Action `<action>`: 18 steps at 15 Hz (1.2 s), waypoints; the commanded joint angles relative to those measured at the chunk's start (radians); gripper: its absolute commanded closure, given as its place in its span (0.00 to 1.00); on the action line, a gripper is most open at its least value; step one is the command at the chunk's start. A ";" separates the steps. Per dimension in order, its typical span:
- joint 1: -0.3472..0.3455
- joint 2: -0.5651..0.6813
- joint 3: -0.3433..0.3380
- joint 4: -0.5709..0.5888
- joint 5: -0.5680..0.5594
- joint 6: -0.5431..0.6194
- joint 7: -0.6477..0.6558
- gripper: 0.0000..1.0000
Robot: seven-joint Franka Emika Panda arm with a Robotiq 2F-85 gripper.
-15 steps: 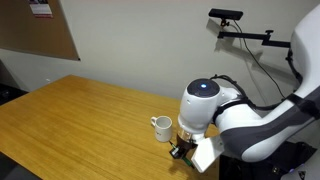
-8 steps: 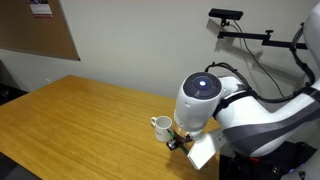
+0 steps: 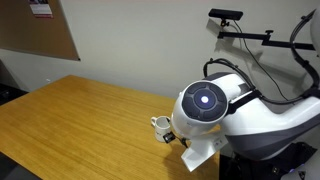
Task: Pick up the pen from the table and put it in the white cup.
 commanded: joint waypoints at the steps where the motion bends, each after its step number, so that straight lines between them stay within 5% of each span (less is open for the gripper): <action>1: -0.003 0.010 0.024 0.038 -0.119 -0.085 0.174 0.97; 12: 0.026 0.130 0.033 0.148 -0.334 -0.317 0.638 0.97; 18: 0.063 0.180 0.044 0.214 -0.380 -0.508 0.702 0.97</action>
